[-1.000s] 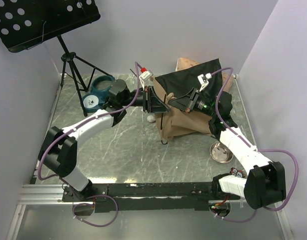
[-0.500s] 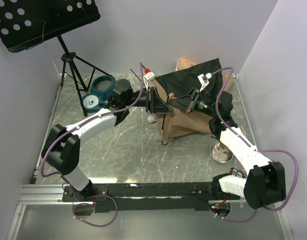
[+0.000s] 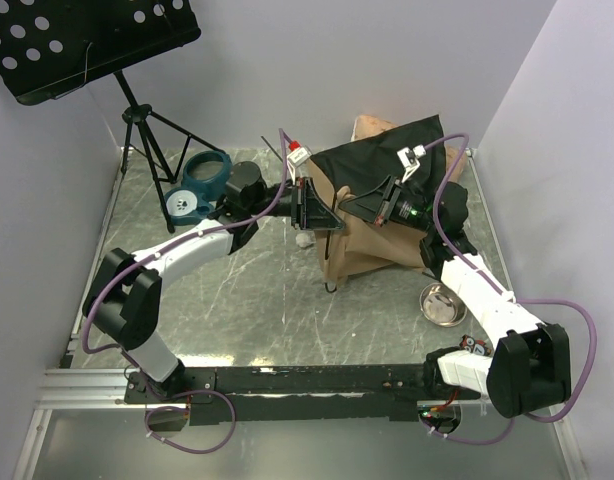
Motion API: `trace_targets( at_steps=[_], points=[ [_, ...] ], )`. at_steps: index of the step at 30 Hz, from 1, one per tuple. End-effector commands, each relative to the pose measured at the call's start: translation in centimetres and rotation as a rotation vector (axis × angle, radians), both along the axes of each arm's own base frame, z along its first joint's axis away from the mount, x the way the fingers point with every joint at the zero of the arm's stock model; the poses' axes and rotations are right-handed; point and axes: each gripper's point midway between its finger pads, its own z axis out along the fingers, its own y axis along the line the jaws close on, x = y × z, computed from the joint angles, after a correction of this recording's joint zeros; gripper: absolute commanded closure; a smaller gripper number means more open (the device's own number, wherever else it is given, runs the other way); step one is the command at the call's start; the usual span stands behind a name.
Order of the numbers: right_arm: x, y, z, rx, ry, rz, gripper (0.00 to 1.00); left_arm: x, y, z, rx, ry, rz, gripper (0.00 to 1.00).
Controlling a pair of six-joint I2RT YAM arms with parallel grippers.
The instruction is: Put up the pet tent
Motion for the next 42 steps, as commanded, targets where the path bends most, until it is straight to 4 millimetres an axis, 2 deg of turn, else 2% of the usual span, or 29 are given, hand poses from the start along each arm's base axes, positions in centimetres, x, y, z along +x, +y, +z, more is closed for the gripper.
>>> trace_targets(
  at_steps=[1, 8, 18, 32, 42],
  points=[
    [0.0, -4.3, 15.0, 0.200, -0.490, -0.246, 1.00, -4.8, 1.0, -8.7, 0.250, 0.370, -0.188, 0.99],
    [0.0, -4.3, 15.2, 0.200, -0.493, -0.240, 1.00, -4.5, 1.3, -9.2, 0.259, 0.374, -0.172, 0.99],
    [0.4, -4.2, 15.3, 0.199, -0.487, -0.239, 1.00, -5.3, -0.1, -9.3, 0.281, 0.350, -0.231, 0.99],
    [0.3, -4.4, 16.1, 0.225, -0.480, -0.247, 1.00, -6.1, 0.3, -10.4, 0.288, 0.415, -0.233, 0.99],
    [-0.3, -4.3, 16.9, 0.251, -0.464, -0.227, 1.00, -5.7, 0.2, -10.4, 0.278, 0.425, -0.230, 0.99]
  ],
)
